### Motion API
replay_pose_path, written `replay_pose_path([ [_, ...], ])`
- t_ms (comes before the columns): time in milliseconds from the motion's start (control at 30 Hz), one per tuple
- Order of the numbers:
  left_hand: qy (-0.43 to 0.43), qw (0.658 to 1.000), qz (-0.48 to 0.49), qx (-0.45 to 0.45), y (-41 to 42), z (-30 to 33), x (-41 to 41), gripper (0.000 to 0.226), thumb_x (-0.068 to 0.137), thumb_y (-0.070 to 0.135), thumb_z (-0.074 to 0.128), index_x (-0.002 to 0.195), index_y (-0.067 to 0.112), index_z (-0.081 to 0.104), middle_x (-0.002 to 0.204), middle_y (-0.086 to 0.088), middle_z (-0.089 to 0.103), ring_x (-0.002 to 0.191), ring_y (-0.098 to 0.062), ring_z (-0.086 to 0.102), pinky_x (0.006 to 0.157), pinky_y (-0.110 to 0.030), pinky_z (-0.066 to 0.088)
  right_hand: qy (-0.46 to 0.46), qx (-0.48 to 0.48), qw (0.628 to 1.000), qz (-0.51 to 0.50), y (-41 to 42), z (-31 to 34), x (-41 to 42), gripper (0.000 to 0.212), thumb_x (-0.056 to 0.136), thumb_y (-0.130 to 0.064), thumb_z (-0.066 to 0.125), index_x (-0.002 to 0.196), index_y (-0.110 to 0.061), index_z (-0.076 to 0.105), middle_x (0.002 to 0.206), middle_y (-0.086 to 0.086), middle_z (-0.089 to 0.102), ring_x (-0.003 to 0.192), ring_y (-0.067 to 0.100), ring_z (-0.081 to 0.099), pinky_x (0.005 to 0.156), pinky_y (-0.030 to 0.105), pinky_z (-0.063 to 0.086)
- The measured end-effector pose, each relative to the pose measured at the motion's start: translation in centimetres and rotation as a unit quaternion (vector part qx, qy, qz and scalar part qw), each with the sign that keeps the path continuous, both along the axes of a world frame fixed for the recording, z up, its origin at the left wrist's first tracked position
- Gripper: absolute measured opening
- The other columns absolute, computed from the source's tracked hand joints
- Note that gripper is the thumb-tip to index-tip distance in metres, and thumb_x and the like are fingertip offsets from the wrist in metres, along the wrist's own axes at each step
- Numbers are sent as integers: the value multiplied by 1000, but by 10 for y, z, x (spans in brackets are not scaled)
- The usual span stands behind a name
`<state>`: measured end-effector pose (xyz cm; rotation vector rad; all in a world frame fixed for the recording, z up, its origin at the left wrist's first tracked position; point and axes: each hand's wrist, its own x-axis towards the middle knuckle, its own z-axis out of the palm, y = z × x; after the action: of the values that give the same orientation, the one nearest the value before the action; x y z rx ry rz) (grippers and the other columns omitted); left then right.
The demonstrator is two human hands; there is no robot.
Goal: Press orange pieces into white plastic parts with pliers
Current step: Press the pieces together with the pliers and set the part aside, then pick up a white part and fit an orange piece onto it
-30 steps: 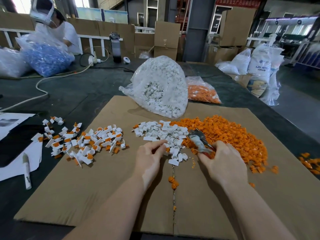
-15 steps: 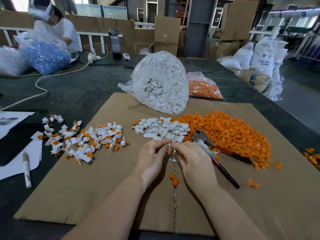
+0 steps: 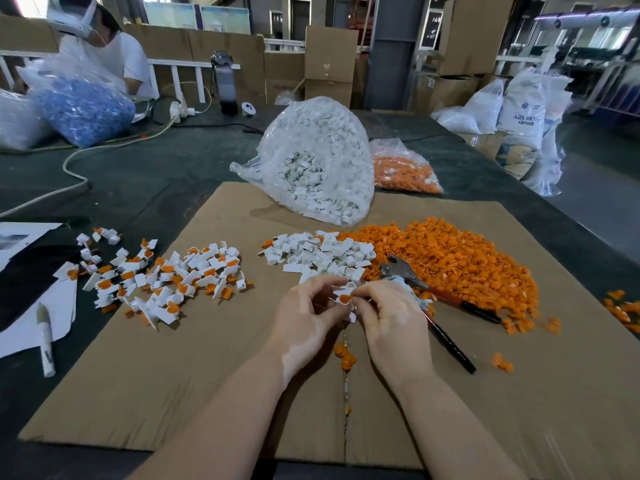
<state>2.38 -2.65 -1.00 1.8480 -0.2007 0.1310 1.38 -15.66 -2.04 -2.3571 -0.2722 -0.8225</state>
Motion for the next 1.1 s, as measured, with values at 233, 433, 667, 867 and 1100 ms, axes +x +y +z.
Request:
replay_pose_path([
  [233,16,991,118,-60,0,-2,2,20,88,11,61,89,32,60,100,-4,62,85,-8,60,68,-2,42,41,3,964,-264,-9,-5,5,23,78,7,62,88,-11,71,96,10,63,93,33,51,83,43,31],
  [433,3,978,209,3,15,-3,11,13,90,15,59,90,28,60,97,11,41,92,-9,51,71,-1,34,130,-72,957,-250,-10,-4,6,34,88,-3,54,108,-25,68,118,5,50,109,24,38,90,38,22],
  [667,-16,925,307,225,54,-9,25,26,90,1,54,113,5,66,120,-6,45,120,-22,37,96,-22,32,187,-179,932,-253,-6,0,7,47,90,-4,43,125,-34,50,129,3,37,112,22,34,88,33,31],
  [867,-5,903,304,305,57,-10,24,37,89,1,52,120,19,63,133,-4,41,125,-24,26,107,-37,28,204,-185,928,-252,-8,2,11,46,89,-2,47,125,-30,48,126,5,37,110,22,35,83,29,38],
  [1100,-70,929,195,308,32,-12,20,22,89,27,59,108,23,69,116,6,50,112,-13,33,90,-25,21,203,-174,933,-241,-10,2,13,40,89,-4,48,121,-26,48,124,6,37,109,23,35,82,29,40],
])
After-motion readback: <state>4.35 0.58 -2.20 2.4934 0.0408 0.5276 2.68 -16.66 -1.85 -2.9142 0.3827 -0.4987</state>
